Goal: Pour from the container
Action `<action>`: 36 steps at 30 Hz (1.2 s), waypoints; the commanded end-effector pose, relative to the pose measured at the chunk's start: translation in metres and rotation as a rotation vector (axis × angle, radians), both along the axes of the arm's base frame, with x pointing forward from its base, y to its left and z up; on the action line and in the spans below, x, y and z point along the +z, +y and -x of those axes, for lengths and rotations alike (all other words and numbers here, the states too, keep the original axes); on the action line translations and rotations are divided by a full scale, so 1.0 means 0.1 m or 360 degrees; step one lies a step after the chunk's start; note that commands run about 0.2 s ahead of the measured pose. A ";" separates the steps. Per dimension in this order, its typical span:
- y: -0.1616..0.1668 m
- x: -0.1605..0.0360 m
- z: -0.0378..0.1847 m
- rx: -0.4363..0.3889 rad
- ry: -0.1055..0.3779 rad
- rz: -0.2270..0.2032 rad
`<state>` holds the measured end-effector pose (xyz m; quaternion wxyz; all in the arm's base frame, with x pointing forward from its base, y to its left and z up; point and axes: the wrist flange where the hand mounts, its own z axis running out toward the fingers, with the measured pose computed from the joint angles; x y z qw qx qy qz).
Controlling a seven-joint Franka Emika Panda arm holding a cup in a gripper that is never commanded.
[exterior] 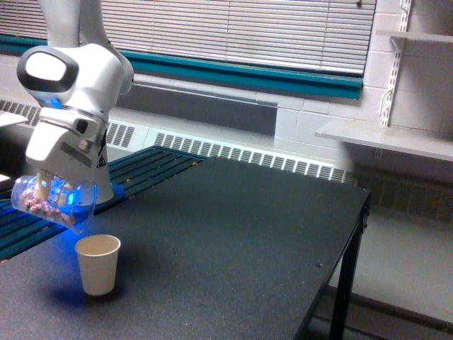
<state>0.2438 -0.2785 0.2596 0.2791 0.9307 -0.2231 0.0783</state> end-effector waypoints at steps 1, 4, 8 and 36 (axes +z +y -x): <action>0.05 -0.07 -0.07 0.0025 0.0042 0.0032; 0.09 -0.12 -0.08 0.0041 0.0066 0.0039; 0.12 -0.15 -0.11 0.0052 0.0077 0.0047; 0.08 -0.05 -0.06 0.0025 0.0035 0.0058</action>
